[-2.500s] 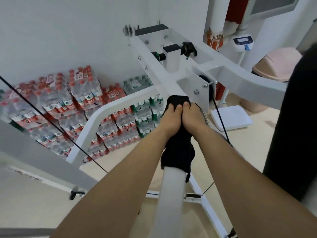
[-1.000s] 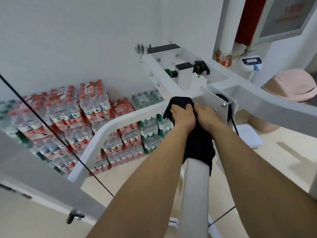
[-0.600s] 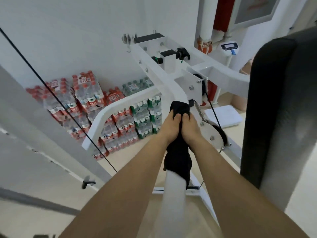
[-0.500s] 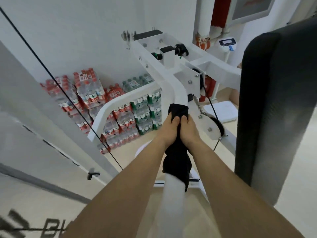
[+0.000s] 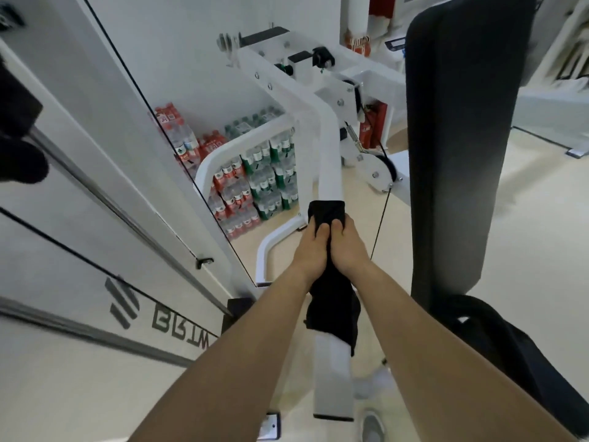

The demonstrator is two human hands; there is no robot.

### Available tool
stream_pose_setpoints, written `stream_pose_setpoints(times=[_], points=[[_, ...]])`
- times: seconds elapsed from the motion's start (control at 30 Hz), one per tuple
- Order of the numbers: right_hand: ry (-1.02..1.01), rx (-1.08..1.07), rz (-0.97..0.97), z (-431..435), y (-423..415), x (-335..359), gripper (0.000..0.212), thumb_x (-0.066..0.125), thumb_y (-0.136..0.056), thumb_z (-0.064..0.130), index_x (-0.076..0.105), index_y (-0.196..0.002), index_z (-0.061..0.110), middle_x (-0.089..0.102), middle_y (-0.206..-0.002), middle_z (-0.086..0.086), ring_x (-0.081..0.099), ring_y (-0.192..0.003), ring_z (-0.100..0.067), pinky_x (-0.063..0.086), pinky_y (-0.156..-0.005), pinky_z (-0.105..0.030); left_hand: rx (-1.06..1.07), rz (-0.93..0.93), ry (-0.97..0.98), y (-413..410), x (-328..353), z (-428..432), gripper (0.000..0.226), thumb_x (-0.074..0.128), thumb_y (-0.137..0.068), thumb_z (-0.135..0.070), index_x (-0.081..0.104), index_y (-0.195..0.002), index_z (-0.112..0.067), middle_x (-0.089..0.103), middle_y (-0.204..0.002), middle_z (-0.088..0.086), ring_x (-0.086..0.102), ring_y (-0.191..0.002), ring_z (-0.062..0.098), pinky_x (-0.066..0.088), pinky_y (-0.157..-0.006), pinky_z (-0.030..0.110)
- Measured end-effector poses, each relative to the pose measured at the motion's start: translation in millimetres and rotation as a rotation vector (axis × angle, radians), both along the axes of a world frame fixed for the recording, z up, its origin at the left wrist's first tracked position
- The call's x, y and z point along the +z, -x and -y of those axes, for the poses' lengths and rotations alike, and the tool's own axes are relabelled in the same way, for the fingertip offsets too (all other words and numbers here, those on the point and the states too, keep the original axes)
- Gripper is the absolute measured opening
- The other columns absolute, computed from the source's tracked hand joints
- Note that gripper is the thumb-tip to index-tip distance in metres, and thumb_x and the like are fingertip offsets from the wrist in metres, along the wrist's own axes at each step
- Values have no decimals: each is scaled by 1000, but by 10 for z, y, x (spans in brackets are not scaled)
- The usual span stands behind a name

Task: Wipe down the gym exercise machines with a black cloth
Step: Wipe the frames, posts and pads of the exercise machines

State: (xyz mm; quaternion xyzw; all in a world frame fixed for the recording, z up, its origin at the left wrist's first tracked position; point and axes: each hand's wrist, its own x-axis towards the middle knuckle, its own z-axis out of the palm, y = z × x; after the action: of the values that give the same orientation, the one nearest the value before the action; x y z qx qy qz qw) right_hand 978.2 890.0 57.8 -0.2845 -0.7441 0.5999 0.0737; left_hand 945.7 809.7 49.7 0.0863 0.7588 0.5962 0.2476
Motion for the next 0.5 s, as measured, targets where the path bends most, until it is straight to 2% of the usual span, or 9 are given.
stream_pose_setpoints(times=[0.2,0.33,0.4,0.5], points=[[-34,-5,85,395,-662,-4,42,27,-107,33,34,-144,15,57,-130,-12,53,-100,-23,39,-88,-33,-2,48,-24,-689,-3,399,41,35,-108,-36,44,-147,-29,61,-131,-1,58,-120,18,44,-106,36],[-69,-22,152,664,-1072,10,41,29,-106,34,35,-142,14,59,-128,-16,58,-113,-35,43,-98,-41,2,73,-14,-1088,-106,636,46,37,-105,-44,42,-149,-30,59,-137,-1,57,-122,19,42,-110,40],[-57,-27,159,793,-1287,45,40,30,-107,32,37,-140,12,58,-131,-17,56,-116,-34,41,-95,-36,-3,101,-37,-1289,-156,761,49,38,-104,-47,41,-150,-32,59,-138,-1,57,-124,19,41,-112,43],[-101,-11,189,938,-1594,164,34,35,-106,23,42,-136,9,57,-131,-16,54,-119,-32,33,-85,-29,18,141,-101,-1582,-163,913,44,37,-108,-37,41,-150,-27,58,-139,3,55,-126,19,38,-115,42]])
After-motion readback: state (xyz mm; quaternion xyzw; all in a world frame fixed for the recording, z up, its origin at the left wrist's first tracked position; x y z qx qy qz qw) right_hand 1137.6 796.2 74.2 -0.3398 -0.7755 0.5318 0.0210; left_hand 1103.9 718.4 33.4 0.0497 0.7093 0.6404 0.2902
